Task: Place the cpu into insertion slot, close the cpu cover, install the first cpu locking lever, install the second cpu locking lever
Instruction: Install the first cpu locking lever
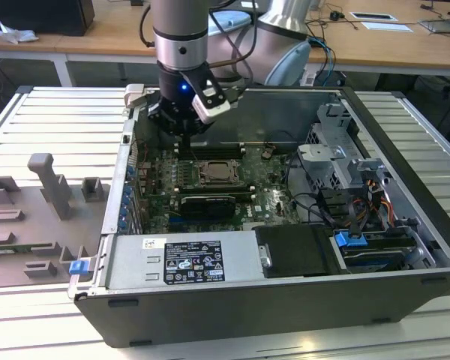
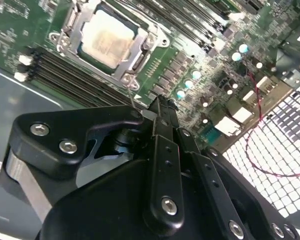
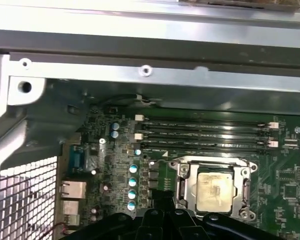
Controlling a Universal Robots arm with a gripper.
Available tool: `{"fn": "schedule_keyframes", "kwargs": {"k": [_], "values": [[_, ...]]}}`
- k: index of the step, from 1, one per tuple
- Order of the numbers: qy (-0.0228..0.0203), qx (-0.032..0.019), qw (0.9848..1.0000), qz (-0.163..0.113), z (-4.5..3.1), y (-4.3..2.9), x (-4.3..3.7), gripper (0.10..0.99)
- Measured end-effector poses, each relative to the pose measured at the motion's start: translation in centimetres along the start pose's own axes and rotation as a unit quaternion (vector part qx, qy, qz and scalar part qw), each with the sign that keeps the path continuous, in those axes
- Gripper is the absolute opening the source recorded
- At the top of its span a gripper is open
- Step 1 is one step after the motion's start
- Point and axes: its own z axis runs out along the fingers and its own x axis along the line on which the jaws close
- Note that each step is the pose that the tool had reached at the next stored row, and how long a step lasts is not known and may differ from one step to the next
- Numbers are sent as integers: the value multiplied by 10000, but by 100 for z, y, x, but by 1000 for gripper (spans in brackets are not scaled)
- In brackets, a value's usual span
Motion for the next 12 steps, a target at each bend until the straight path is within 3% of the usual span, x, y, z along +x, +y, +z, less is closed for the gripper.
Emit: {"fn": "schedule_keyframes", "kwargs": {"k": [5, 12], "values": [[-1, 0, 10000, -1, 36, 9, 128, 106], [0, 0, 10000, -4, 81, 141, 136, 106]]}}
